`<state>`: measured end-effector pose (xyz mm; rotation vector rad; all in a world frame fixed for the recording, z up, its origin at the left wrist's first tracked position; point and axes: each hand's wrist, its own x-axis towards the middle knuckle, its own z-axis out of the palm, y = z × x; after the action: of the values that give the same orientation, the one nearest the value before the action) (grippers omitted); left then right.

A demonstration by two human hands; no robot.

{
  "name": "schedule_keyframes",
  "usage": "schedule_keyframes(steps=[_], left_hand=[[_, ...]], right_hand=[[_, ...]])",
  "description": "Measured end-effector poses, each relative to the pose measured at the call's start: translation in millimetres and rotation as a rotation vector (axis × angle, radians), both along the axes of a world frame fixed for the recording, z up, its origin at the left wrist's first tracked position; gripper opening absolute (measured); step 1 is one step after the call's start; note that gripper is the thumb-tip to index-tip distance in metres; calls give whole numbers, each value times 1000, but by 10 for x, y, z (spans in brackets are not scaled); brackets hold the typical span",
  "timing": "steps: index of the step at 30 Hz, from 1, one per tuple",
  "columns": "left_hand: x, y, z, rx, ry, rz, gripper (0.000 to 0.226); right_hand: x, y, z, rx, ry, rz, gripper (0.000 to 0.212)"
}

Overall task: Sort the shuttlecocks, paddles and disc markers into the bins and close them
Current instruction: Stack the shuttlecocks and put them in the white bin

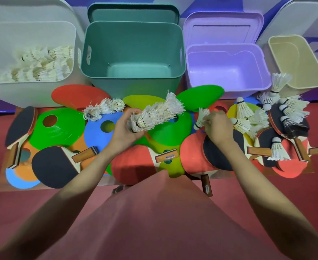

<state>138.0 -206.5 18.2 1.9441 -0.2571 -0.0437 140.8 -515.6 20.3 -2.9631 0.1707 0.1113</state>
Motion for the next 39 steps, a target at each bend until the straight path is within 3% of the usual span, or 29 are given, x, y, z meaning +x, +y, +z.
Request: schedule_keyframes(steps=[6, 9, 12, 17, 24, 28, 34, 39], left_hand=[[-10, 108, -19, -17, 22, -1, 52], [-6, 152, -28, -15, 35, 1, 54], [-18, 191, -9, -37, 41, 17, 55], [-68, 322, 4, -115, 114, -12, 55], [-328, 787, 5, -189, 229, 72, 70], [-369, 1085, 93, -207, 235, 221, 56], [-341, 1420, 165, -322, 250, 358, 52], [-185, 1669, 277, -257, 140, 344, 52]], right_hand=[[-213, 215, 561, 517, -573, -46, 14], [-118, 455, 770, 670, -658, -13, 11], [-48, 641, 796, 668, -615, 84, 7], [0, 946, 678, 661, -346, 317, 10], [103, 1436, 570, 887, -176, 269, 15], [234, 1901, 623, 971, -66, 279, 15], [520, 2490, 847, 1205, -49, 192, 19], [678, 2714, 1034, 1285, -113, 198, 14]])
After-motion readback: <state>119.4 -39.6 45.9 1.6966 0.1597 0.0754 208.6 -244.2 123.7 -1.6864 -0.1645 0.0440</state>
